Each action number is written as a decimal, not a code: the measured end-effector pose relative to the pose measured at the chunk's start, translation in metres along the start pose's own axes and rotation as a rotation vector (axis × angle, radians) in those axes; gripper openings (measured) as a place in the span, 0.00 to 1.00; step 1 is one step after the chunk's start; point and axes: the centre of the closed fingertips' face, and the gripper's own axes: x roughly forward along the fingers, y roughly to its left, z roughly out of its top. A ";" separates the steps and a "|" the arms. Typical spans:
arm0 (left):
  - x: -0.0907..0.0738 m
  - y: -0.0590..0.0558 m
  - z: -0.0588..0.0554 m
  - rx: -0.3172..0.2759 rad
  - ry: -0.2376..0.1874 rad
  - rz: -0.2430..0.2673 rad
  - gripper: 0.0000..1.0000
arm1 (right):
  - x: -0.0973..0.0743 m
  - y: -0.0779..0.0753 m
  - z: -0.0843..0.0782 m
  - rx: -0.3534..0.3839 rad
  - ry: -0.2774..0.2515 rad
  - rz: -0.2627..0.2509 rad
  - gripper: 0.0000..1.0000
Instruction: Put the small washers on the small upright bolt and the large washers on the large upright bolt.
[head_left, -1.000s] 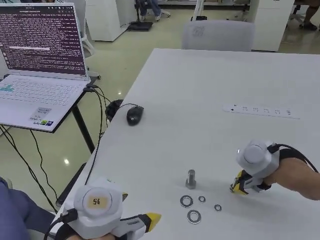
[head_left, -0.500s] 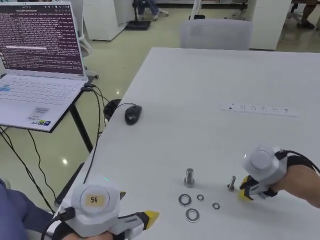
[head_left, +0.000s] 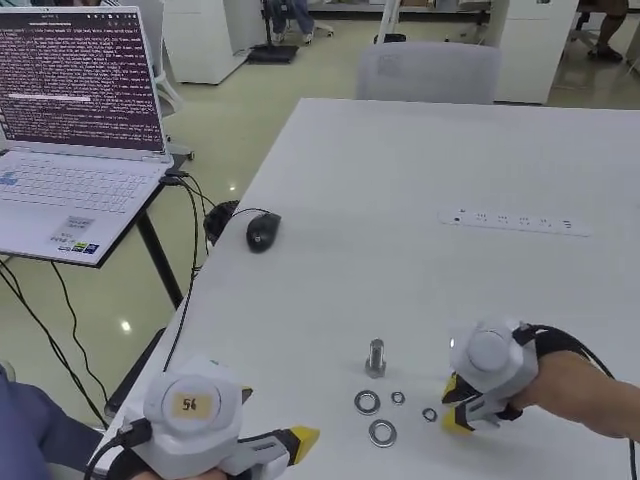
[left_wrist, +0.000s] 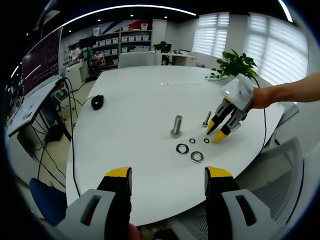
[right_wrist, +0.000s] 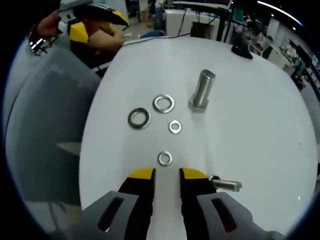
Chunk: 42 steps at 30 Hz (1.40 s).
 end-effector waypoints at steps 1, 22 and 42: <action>-0.001 0.001 0.000 0.001 0.000 0.003 0.58 | 0.003 0.001 0.003 -0.009 0.002 0.008 0.21; -0.002 0.001 0.000 -0.002 -0.010 0.002 0.58 | 0.006 0.005 0.005 -0.121 0.066 0.026 0.15; -0.006 0.005 -0.003 -0.012 -0.010 0.012 0.58 | -0.008 0.003 -0.012 -0.009 0.035 -0.022 0.13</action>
